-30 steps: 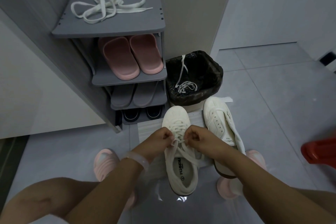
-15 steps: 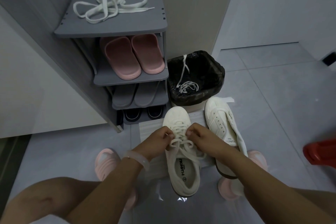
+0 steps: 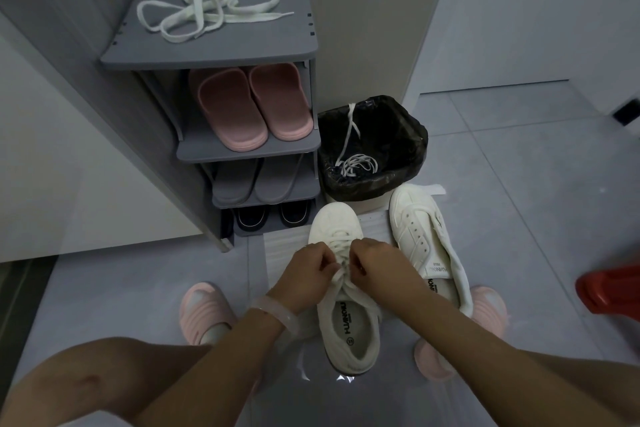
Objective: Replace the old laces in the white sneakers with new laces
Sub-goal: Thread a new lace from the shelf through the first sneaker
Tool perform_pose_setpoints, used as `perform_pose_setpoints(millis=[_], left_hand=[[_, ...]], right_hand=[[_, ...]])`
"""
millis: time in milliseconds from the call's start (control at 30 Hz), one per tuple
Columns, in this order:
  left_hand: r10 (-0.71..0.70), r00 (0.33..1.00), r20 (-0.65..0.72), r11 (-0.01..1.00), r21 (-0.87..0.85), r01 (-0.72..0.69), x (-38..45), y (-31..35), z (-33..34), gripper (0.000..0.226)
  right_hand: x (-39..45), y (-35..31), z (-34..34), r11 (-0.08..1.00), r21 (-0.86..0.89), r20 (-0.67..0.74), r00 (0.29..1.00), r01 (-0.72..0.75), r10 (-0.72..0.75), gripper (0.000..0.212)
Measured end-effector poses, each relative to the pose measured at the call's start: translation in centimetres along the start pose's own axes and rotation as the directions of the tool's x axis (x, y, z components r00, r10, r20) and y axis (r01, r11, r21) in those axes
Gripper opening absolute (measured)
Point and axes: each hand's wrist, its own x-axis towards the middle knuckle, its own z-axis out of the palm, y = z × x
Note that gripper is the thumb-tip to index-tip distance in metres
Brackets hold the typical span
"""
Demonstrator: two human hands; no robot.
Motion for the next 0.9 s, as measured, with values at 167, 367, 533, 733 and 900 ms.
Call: perform_pose_setpoints(millis=[167,367,533,733,900], left_hand=[[-0.144,0.988,0.046,0.970,-0.190,0.151,0.3,0.2,-0.7,0.024],[-0.229,0.970,0.084,0.886,-0.396,0.243,0.4,0.0,-0.7,0.023],[-0.201,0.966,0.161,0.882,-0.399,0.250,0.7,-0.2,-0.7,0.023],[-0.223,0.970,0.100,0.892,-0.381,0.244,0.7,-0.5,-0.8,0.028],[-0.116,0.993,0.039,0.980,-0.159,0.121,0.7,-1.0,-0.6,0.011]], right_hand=[[-0.2,0.1,0.2,0.986,-0.158,-0.125,0.990,0.049,-0.069,0.009],[-0.2,0.1,0.1,0.990,-0.140,-0.048,0.999,0.005,-0.012,0.020],[-0.2,0.7,-0.2,0.996,-0.086,-0.016,0.999,0.031,-0.033,0.017],[-0.2,1.7,-1.0,0.920,0.372,-0.025,0.990,-0.122,0.142,0.010],[0.1,1.2,-0.6,0.981,0.159,0.044,0.993,-0.111,0.105,0.018]])
